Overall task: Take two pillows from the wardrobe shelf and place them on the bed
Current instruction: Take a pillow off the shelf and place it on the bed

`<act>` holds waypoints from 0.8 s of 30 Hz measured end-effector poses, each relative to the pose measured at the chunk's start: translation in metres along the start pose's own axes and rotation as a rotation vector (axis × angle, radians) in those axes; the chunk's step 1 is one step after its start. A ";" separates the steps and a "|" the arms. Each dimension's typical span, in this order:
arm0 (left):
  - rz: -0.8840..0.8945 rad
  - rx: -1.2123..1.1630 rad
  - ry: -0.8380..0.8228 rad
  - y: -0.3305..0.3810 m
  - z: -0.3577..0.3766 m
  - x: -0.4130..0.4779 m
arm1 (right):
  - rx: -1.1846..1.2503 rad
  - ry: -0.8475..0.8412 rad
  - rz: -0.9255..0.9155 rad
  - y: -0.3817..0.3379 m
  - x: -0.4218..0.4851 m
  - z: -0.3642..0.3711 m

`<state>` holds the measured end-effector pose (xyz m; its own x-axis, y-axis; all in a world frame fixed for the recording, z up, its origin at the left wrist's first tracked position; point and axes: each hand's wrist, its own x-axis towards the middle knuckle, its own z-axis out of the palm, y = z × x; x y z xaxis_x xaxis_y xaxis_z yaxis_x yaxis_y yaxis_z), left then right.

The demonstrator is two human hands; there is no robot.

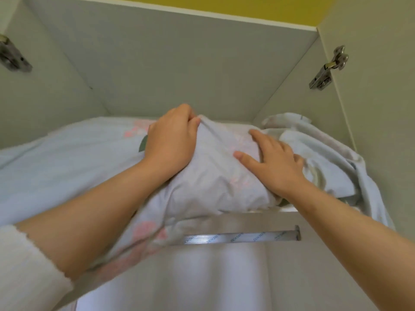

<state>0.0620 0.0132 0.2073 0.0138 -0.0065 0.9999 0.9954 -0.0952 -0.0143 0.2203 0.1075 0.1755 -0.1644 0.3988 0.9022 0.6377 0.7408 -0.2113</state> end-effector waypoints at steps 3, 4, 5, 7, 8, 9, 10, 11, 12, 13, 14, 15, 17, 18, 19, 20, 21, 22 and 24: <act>-0.005 -0.017 0.018 -0.021 -0.010 -0.040 | -0.043 -0.021 -0.118 -0.004 -0.006 0.013; -0.008 -0.025 0.006 -0.024 -0.012 -0.051 | -0.042 -0.006 -0.160 -0.006 -0.007 0.016; -0.015 -0.010 -0.022 -0.026 -0.013 -0.058 | -0.037 0.018 -0.199 -0.008 -0.008 0.020; -0.063 0.112 -0.115 -0.027 -0.015 -0.059 | 0.008 0.088 -0.246 -0.006 -0.010 0.025; -0.095 0.188 -0.175 -0.027 -0.018 -0.054 | 0.063 0.121 -0.248 -0.004 -0.013 0.026; -0.133 0.263 -0.256 -0.029 -0.021 -0.049 | 0.134 0.144 -0.238 0.000 -0.016 0.027; -0.165 0.339 -0.350 -0.033 -0.025 -0.043 | 0.199 0.158 -0.223 0.003 -0.020 0.027; -0.189 0.404 -0.446 -0.037 -0.030 -0.036 | 0.248 0.167 -0.205 0.006 -0.023 0.026; -0.205 0.463 -0.539 -0.040 -0.033 -0.030 | 0.274 0.174 -0.193 0.007 -0.026 0.025; -0.208 0.516 -0.614 -0.042 -0.036 -0.026 | 0.281 0.178 -0.191 0.008 -0.027 0.024; -0.183 0.561 -0.653 -0.044 -0.038 -0.025 | 0.276 0.174 -0.195 0.008 -0.027 0.024; -0.118 0.594 -0.643 -0.044 -0.039 -0.024 | 0.268 0.168 -0.201 0.008 -0.027 0.024; 0.055 0.582 -0.555 -0.043 -0.040 -0.024 | 0.252 0.155 -0.216 0.008 -0.025 0.024; 0.108 0.565 -0.522 -0.042 -0.043 -0.025 | 0.249 0.149 -0.219 0.008 -0.024 0.023; 0.137 0.540 -0.493 -0.040 -0.046 -0.028 | 0.252 0.144 -0.214 0.008 -0.023 0.022; 0.153 0.510 -0.467 -0.038 -0.049 -0.029 | 0.267 0.140 -0.204 0.009 -0.022 0.020; 0.169 0.484 -0.439 -0.033 -0.054 -0.029 | 0.292 0.134 -0.190 0.009 -0.020 0.017; 0.196 0.457 -0.405 -0.028 -0.060 -0.029 | 0.315 0.131 -0.172 0.009 -0.018 0.014; 0.262 0.392 -0.372 -0.012 -0.076 -0.030 | 0.351 0.139 -0.141 0.007 -0.014 0.009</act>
<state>0.0427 -0.0607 0.1774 0.2250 0.3751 0.8993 0.9143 0.2379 -0.3279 0.2199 0.1118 0.1581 -0.1136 0.2210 0.9686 0.3166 0.9322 -0.1756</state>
